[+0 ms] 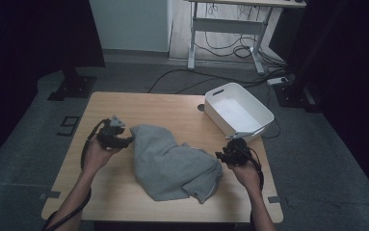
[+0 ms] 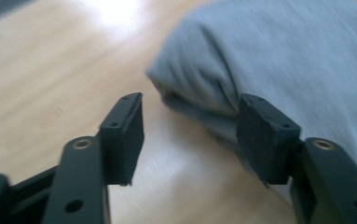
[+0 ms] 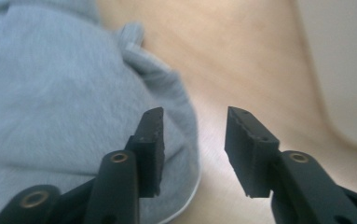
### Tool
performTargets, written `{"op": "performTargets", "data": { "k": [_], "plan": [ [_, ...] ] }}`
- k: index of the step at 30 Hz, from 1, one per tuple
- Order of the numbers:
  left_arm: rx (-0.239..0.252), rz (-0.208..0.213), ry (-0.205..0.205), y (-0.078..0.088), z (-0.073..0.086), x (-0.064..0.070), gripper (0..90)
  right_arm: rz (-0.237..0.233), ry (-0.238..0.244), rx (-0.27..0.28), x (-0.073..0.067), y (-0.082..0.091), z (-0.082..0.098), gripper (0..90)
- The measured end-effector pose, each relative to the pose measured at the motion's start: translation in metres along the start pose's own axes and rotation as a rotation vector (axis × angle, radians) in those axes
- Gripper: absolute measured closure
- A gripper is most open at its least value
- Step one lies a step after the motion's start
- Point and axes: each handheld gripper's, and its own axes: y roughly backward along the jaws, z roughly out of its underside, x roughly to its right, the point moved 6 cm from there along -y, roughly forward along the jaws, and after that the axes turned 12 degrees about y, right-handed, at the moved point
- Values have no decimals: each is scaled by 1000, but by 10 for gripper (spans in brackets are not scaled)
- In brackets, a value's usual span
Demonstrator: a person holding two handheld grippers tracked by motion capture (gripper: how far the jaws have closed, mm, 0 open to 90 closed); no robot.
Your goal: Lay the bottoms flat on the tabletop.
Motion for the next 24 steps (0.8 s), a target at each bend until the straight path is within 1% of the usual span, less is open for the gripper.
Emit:
{"op": "performTargets", "data": {
  "k": [1, 2, 4, 6, 8, 10, 11, 12, 13, 14, 15, 16, 17, 19, 20, 21, 22, 23, 24],
  "plan": [
    [6, 23, 0, 6, 8, 2, 388, -3, 4, -9, -2, 0, 4, 552],
    [9, 40, 3, 9, 12, 4, 378, -4, 8, -10, -5, 2, 8, 543],
    [17, 90, -4, 18, 24, 10, 360, -32, 10, 0, -12, 6, 13, 543],
    [14, 138, -17, 22, 36, 18, 337, -54, 28, 1, -23, 10, 19, 544],
    [8, 193, -16, 21, 46, 28, 321, -84, 46, 2, -35, 13, 24, 543],
    [4, 223, -12, 15, 52, 35, 316, -122, 65, 5, -51, 14, 30, 535],
    [-6, 239, -11, 10, 56, 40, 318, -153, 79, 5, -64, 12, 34, 507],
    [-16, 246, -12, 4, 58, 44, 318, -153, 79, 5, -64, 12, 34, 507],
    [-28, 247, -17, -3, 61, 49, 329, -170, 87, 4, -72, 9, 36, 490],
    [-45, 241, -25, -10, 63, 52, 367, -192, 97, -4, -80, 5, 39, 478],
    [-56, 227, -34, -16, 64, 56, 403, -204, 115, -20, -87, 0, 42, 475],
    [-66, 214, -45, -22, 65, 59, 462, -200, 131, -42, -93, -5, 46, 476],
    [-71, 207, -53, -26, 65, 61, 543, -193, 150, -63, -98, -11, 49, 511],
    [-79, 193, -65, -33, 62, 64, 706, -174, 183, -101, -103, -20, 56, 697],
    [-75, 184, -70, -33, 60, 64, 802, -165, 185, -107, -103, -22, 59, 804],
    [-67, 174, -76, -32, 57, 63, 851, -174, 178, -97, -102, -21, 59, 850],
    [-49, 163, -74, -29, 52, 60, 877, -149, 182, -103, -99, -17, 59, 861],
    [-22, 159, -58, -23, 44, 56, 880, -110, 188, -115, -94, -13, 59, 865],
    [-5, 158, -51, -17, 39, 53, 881, -75, 179, -112, -86, -5, 58, 867]
  ]
}}
